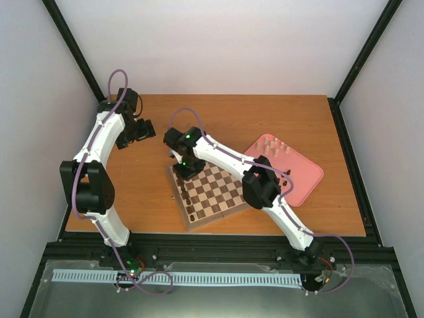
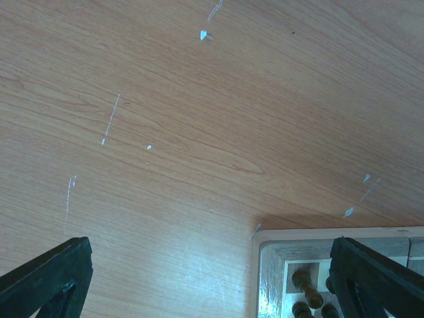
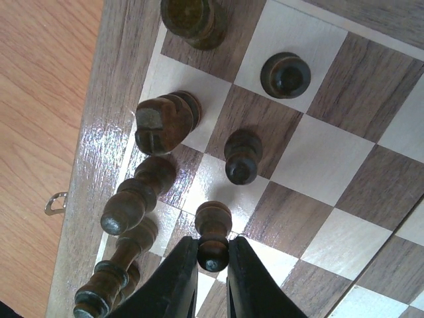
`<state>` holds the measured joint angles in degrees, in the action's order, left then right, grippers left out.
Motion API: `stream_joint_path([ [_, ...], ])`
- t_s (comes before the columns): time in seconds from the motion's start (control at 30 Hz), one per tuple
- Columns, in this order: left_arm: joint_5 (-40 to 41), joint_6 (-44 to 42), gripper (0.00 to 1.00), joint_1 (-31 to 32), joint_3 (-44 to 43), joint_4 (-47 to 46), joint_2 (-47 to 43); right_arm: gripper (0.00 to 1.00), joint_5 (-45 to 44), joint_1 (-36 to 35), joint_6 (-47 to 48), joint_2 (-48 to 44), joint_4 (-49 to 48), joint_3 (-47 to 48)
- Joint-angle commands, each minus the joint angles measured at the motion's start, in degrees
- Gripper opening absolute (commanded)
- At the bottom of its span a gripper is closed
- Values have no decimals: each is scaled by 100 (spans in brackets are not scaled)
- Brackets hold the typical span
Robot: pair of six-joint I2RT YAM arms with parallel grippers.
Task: Set up the chess pieces on the board
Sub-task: Place the chess piece on the chessboard.
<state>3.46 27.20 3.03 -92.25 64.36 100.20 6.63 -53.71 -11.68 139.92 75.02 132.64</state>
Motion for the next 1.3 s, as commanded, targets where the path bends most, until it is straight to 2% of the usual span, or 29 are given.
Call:
stream_joint_path([
  [0.0, 32, -19, 100, 40, -103, -20, 13, 16, 48, -69, 86, 163, 38, 209],
  [0.83, 65, -31, 100, 40, -76, -11, 13, 17, -13, -69, 107, 127, -2, 242],
  [1.1, 50, -13, 100, 32, -87, -20, 23, 24, -192, -60, 87, -111, 12, 219],
  [1.27, 33, -13, 100, 33, -99, -20, 17, 25, -235, -36, 70, -320, 20, 227],
])
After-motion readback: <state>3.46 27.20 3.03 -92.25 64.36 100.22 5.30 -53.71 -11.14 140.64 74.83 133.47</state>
